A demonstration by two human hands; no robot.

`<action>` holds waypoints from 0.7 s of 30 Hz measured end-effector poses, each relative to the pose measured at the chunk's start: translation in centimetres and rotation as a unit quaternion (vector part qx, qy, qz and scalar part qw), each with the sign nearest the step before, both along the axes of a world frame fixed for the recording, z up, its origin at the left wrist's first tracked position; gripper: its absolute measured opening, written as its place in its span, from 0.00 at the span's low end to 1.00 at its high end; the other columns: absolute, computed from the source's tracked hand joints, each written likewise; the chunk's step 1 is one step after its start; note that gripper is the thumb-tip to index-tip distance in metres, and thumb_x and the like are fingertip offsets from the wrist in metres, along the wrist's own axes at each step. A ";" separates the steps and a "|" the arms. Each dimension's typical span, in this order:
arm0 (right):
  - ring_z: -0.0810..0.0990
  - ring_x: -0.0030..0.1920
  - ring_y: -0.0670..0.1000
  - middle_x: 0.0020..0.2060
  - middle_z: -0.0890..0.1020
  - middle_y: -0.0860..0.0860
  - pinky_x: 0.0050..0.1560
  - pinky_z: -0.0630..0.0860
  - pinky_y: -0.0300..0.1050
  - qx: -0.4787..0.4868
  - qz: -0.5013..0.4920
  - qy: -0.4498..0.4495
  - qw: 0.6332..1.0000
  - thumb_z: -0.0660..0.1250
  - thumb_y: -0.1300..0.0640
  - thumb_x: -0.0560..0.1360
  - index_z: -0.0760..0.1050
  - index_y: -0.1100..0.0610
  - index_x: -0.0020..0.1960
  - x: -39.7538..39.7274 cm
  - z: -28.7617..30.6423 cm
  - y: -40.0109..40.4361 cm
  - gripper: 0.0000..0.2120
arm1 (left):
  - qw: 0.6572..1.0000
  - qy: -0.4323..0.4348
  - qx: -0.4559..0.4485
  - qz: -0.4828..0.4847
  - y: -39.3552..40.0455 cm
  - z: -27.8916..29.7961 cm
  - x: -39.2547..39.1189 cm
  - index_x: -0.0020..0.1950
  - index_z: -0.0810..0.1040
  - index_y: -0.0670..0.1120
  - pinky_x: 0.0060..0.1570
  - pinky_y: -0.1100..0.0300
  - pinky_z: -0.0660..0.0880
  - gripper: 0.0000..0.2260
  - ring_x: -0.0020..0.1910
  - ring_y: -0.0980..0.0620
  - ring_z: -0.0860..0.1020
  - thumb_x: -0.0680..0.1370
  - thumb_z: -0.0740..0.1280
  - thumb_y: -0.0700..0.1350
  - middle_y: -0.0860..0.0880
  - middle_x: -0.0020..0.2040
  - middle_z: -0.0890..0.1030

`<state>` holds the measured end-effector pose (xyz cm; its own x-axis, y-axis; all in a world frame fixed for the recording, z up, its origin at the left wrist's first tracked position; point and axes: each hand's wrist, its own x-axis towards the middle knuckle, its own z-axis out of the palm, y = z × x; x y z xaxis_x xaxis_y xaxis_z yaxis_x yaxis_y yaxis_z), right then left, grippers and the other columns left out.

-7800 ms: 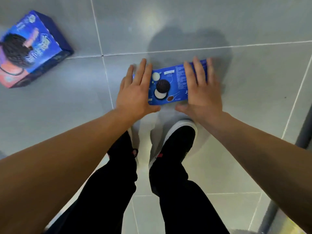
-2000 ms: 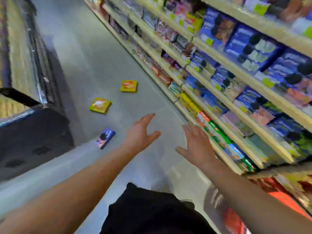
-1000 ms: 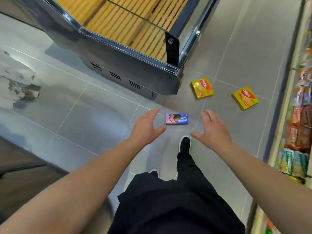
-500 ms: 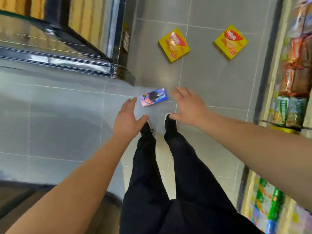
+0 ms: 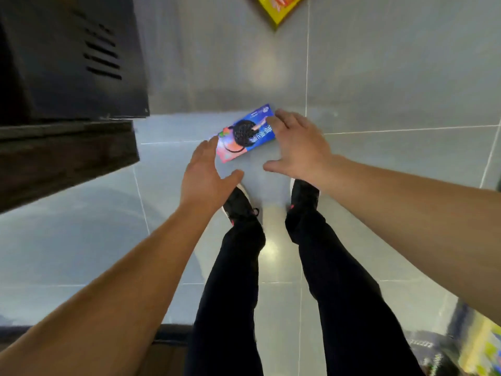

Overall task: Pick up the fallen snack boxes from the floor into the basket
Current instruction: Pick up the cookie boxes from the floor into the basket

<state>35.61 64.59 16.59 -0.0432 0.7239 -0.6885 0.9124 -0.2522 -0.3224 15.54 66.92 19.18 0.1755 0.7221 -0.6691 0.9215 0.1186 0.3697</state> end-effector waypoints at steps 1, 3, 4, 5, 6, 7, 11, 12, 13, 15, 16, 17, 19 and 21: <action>0.57 0.77 0.59 0.77 0.58 0.54 0.76 0.56 0.52 -0.002 -0.002 0.000 1.000 0.74 0.39 0.66 0.55 0.53 0.78 0.1 -2.3 0.0 0.49 | 1.000 0.002 -0.001 -0.001 0.0 -2.1 0.2 0.77 0.58 0.47 0.68 0.66 0.54 0.37 0.75 0.52 0.59 0.73 0.72 0.51 0.48 0.76 0.62; 0.56 0.76 0.58 0.77 0.59 0.53 0.75 0.57 0.53 -0.001 -0.004 0.000 1.000 0.74 0.40 0.66 0.55 0.53 0.78 0.5 -6.3 0.0 0.49 | 1.000 0.004 -0.005 0.001 0.0 -6.2 0.7 0.76 0.59 0.48 0.65 0.69 0.55 0.38 0.74 0.52 0.60 0.71 0.73 0.51 0.47 0.76 0.62; 0.56 0.76 0.59 0.77 0.59 0.53 0.75 0.57 0.52 0.001 -0.001 0.002 1.000 0.75 0.40 0.66 0.54 0.53 0.78 0.8 -8.9 0.1 0.49 | 1.000 0.006 -0.006 0.008 0.0 -8.9 1.0 0.76 0.60 0.48 0.64 0.70 0.56 0.38 0.74 0.51 0.62 0.70 0.74 0.51 0.47 0.75 0.63; 0.56 0.76 0.59 0.77 0.59 0.54 0.76 0.57 0.52 0.004 0.006 0.004 1.000 0.75 0.41 0.65 0.54 0.54 0.78 1.0 -10.7 0.2 0.50 | 1.000 0.002 -0.002 0.014 0.0 -11.0 1.3 0.75 0.61 0.48 0.64 0.68 0.58 0.38 0.72 0.50 0.64 0.69 0.74 0.51 0.48 0.74 0.65; 0.56 0.76 0.60 0.77 0.59 0.54 0.76 0.56 0.52 0.005 0.014 0.005 1.000 0.76 0.42 0.65 0.54 0.54 0.78 1.1 -12.4 0.2 0.50 | 1.000 -0.003 0.004 0.015 0.0 -12.9 1.7 0.74 0.63 0.49 0.65 0.64 0.61 0.38 0.70 0.49 0.67 0.67 0.74 0.53 0.48 0.72 0.67; 0.55 0.76 0.60 0.77 0.58 0.55 0.76 0.55 0.53 0.005 0.023 0.004 1.000 0.76 0.42 0.64 0.53 0.54 0.78 1.3 -14.4 0.3 0.51 | 1.000 0.002 0.013 0.012 0.0 -15.3 2.1 0.74 0.63 0.49 0.66 0.60 0.65 0.39 0.69 0.47 0.68 0.66 0.73 0.55 0.48 0.71 0.68; 0.50 0.78 0.61 0.78 0.53 0.53 0.75 0.52 0.57 0.053 0.061 0.002 0.997 0.77 0.48 0.64 0.51 0.51 0.79 0.8 -21.0 1.3 0.51 | 0.991 0.121 0.030 -0.047 0.3 -22.2 2.7 0.78 0.50 0.53 0.75 0.48 0.54 0.49 0.77 0.44 0.51 0.64 0.72 0.63 0.50 0.78 0.53; 0.49 0.78 0.62 0.78 0.53 0.53 0.75 0.51 0.58 0.075 0.070 -0.001 0.995 0.76 0.48 0.64 0.51 0.51 0.79 0.5 -22.6 1.5 0.51 | 0.988 0.140 0.032 -0.059 0.2 -23.7 2.6 0.78 0.47 0.54 0.75 0.47 0.52 0.51 0.77 0.44 0.47 0.64 0.72 0.64 0.50 0.79 0.50; 0.48 0.78 0.62 0.78 0.52 0.52 0.76 0.50 0.58 0.090 0.081 -0.006 0.993 0.76 0.49 0.64 0.51 0.50 0.79 0.3 -24.0 1.8 0.51 | 0.985 0.151 0.036 -0.070 0.0 -24.9 2.6 0.77 0.45 0.55 0.74 0.45 0.51 0.52 0.78 0.43 0.45 0.63 0.73 0.64 0.51 0.79 0.48; 0.47 0.78 0.62 0.79 0.51 0.51 0.76 0.49 0.58 0.090 0.103 -0.007 0.991 0.75 0.51 0.65 0.47 0.49 0.79 -0.1 -26.0 2.0 0.52 | 0.980 0.172 0.051 -0.087 -0.4 -26.6 2.6 0.77 0.43 0.55 0.73 0.41 0.53 0.54 0.77 0.42 0.46 0.61 0.74 0.63 0.51 0.78 0.50; 0.47 0.78 0.63 0.79 0.50 0.51 0.76 0.50 0.58 0.088 0.104 -0.006 0.991 0.75 0.53 0.66 0.46 0.49 0.79 -0.2 -26.8 2.1 0.52 | 0.978 0.178 0.063 -0.085 -0.5 -27.2 2.5 0.77 0.44 0.55 0.72 0.41 0.55 0.54 0.77 0.42 0.48 0.61 0.74 0.62 0.50 0.77 0.53; 0.49 0.78 0.63 0.78 0.51 0.51 0.75 0.52 0.58 0.093 0.102 -0.006 0.990 0.74 0.55 0.66 0.46 0.48 0.79 -0.2 -27.2 2.1 0.50 | 0.978 0.177 0.073 -0.079 -0.5 -27.5 2.4 0.77 0.46 0.55 0.71 0.41 0.57 0.53 0.76 0.42 0.51 0.60 0.75 0.61 0.50 0.75 0.56; 0.54 0.76 0.63 0.77 0.55 0.52 0.73 0.58 0.57 0.103 0.099 -0.006 0.990 0.74 0.57 0.67 0.49 0.49 0.79 0.2 -27.3 1.8 0.48 | 0.981 0.160 0.084 -0.071 -0.2 -27.6 2.7 0.76 0.51 0.54 0.68 0.41 0.61 0.51 0.73 0.42 0.56 0.60 0.75 0.60 0.50 0.71 0.62; 0.57 0.74 0.64 0.76 0.57 0.53 0.72 0.61 0.57 0.079 0.089 0.004 0.993 0.75 0.58 0.65 0.50 0.50 0.78 1.2 -26.2 1.1 0.49 | 0.981 0.145 0.085 -0.094 0.0 -26.4 3.4 0.75 0.54 0.54 0.66 0.40 0.64 0.49 0.71 0.42 0.59 0.59 0.75 0.58 0.51 0.69 0.64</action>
